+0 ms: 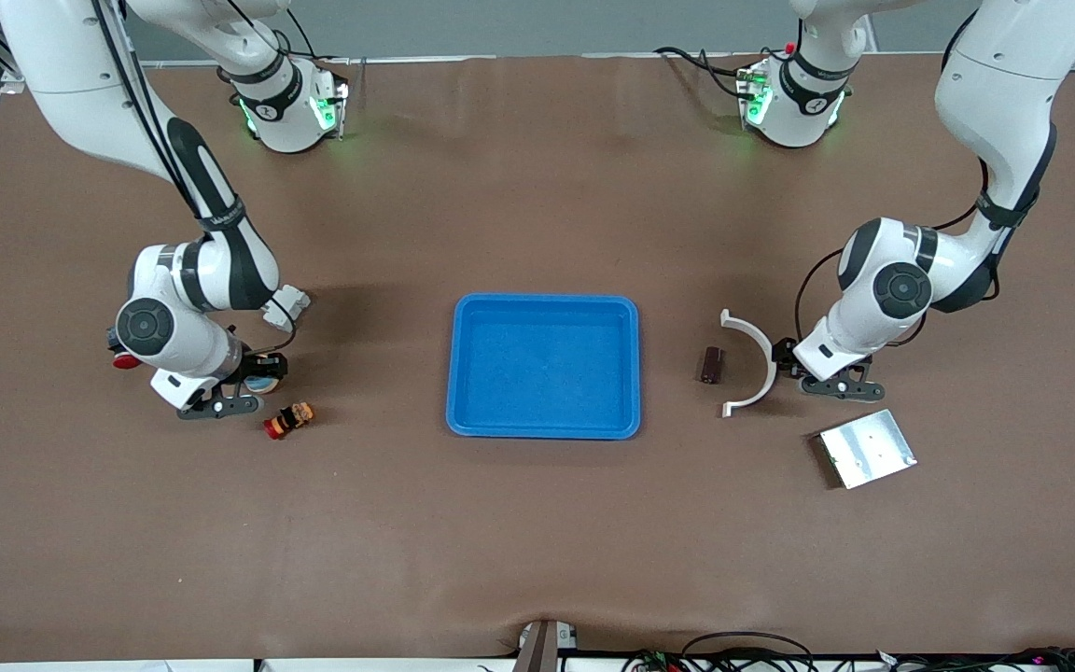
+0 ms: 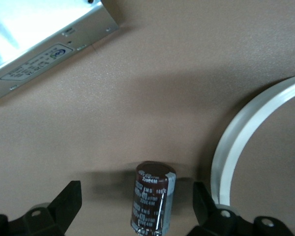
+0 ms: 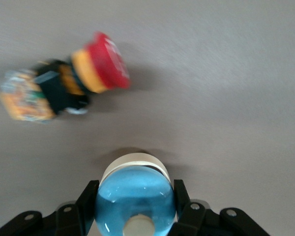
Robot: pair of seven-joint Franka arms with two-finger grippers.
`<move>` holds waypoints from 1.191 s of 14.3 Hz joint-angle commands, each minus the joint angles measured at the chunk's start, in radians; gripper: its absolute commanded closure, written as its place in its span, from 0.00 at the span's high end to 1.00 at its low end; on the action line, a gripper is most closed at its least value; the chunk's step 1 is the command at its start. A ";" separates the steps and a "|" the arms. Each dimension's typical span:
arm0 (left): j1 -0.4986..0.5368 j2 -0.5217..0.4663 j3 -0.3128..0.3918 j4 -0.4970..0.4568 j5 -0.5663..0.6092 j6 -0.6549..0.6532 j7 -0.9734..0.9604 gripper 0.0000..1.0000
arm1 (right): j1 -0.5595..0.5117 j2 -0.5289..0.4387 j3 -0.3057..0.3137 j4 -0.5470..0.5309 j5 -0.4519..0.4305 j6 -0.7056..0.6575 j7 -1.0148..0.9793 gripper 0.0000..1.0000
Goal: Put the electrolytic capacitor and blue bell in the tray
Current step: 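Release the blue bell in the tray with the right gripper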
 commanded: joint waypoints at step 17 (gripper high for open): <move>0.032 -0.128 -0.039 0.031 -0.015 -0.157 -0.373 0.00 | 0.532 0.234 0.084 0.456 0.026 -0.183 0.786 0.00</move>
